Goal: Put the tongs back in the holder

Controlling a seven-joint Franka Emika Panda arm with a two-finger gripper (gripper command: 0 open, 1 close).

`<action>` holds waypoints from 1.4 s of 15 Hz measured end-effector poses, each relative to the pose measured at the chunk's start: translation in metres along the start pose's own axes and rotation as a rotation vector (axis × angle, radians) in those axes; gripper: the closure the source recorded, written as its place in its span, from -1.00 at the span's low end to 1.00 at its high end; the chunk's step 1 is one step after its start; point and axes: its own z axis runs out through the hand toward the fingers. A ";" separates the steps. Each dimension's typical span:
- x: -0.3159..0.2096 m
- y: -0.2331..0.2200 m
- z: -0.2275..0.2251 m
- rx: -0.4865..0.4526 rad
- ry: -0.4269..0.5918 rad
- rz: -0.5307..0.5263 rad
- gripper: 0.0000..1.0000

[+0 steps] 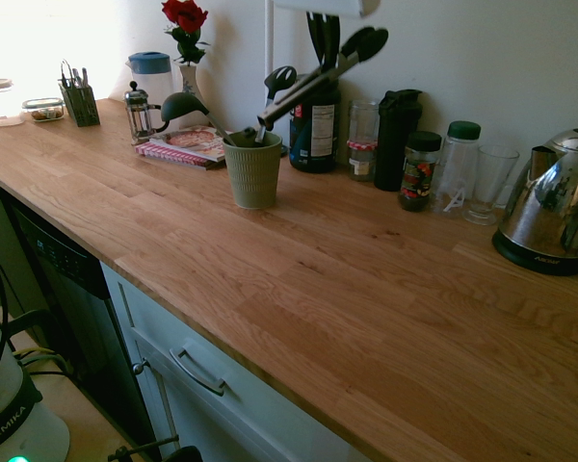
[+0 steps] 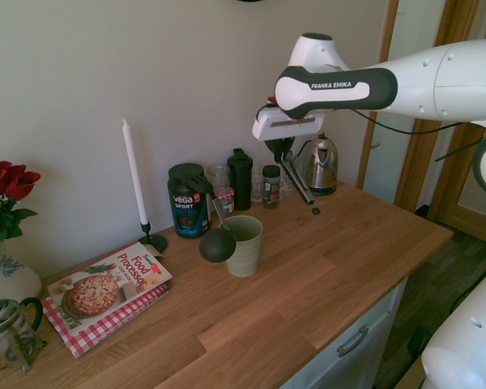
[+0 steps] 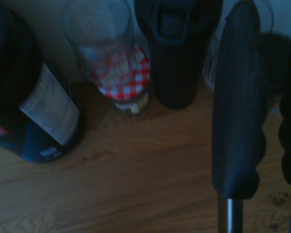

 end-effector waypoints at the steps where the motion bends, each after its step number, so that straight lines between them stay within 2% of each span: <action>1: -0.018 -0.017 -0.014 0.015 0.069 -0.012 1.00; 3: -0.058 -0.049 -0.024 0.067 0.193 -0.018 1.00; 5: -0.090 -0.065 -0.015 0.095 0.317 -0.059 1.00; 8: -0.122 -0.075 -0.002 0.149 0.404 -0.042 1.00; 15: -0.158 -0.076 0.036 0.199 0.460 -0.020 1.00; 18: -0.164 -0.074 0.073 0.197 0.446 -0.008 1.00; 21: -0.168 -0.071 0.088 0.191 0.433 -0.009 1.00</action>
